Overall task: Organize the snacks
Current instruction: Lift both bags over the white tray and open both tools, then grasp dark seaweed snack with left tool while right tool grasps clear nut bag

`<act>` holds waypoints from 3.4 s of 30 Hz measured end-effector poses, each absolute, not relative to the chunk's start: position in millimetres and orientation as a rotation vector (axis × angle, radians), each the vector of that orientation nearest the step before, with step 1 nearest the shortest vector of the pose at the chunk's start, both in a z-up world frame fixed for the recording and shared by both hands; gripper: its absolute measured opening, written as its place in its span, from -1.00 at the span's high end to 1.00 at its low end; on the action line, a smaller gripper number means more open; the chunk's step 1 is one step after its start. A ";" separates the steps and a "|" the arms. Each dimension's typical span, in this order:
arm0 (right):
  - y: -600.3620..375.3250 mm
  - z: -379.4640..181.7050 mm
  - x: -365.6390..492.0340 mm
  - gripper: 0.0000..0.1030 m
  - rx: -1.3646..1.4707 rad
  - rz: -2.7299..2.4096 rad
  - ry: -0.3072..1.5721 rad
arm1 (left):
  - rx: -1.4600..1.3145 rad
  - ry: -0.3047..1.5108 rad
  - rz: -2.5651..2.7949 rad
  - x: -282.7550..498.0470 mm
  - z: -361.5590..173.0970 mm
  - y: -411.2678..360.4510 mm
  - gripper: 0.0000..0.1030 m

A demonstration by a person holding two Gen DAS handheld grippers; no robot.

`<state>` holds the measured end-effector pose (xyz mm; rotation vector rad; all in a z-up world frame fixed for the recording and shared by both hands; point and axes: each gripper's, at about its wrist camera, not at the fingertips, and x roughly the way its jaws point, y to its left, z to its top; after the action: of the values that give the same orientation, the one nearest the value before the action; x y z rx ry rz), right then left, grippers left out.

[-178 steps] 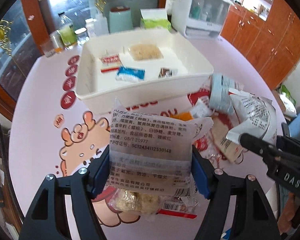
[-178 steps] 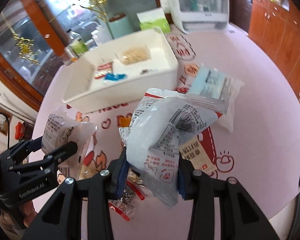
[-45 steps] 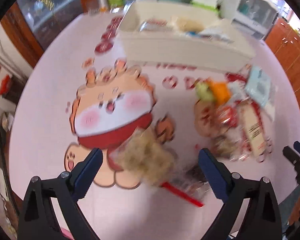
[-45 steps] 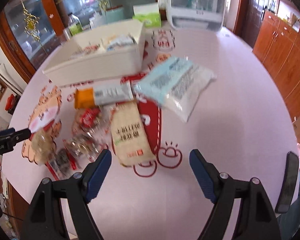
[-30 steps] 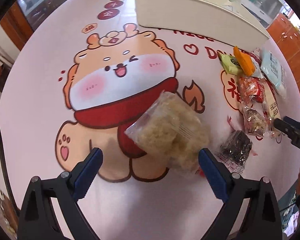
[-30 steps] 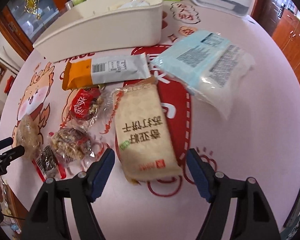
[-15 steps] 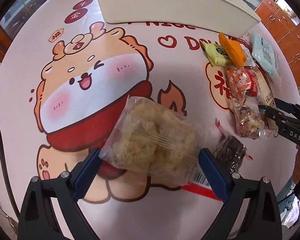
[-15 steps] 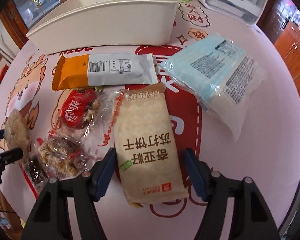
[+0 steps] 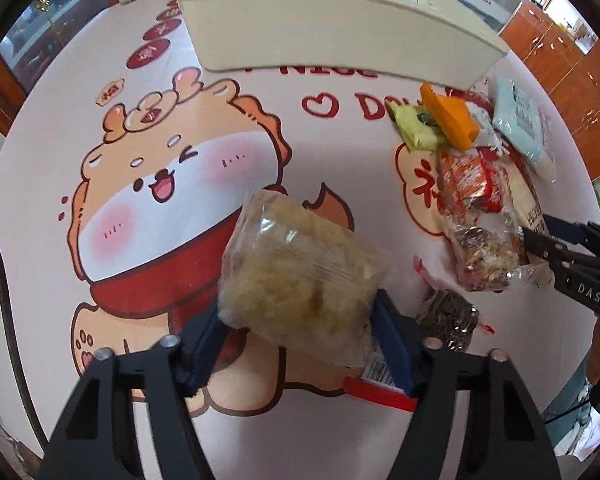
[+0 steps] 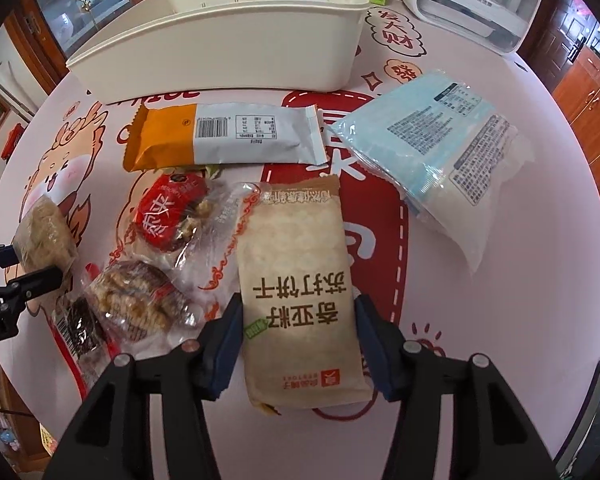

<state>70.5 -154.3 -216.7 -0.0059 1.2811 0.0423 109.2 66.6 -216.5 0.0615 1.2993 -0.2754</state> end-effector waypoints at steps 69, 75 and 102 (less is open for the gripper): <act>-176.6 -176.4 85.2 -0.06 0.130 -0.009 1.217 | 0.078 1.096 -0.320 140.5 -115.2 30.1 -0.21; -155.1 -101.3 111.5 -0.06 0.093 0.093 1.041 | 0.120 1.028 -0.341 164.9 -87.3 17.2 -0.21; -138.2 -86.7 300.5 -0.45 0.104 0.129 1.078 | 0.045 0.875 -0.232 325.8 -60.9 9.0 -0.91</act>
<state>300.5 -138.2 -86.7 0.1039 1.0783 0.1289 325.8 9.0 -60.9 0.0448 0.8752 -0.2320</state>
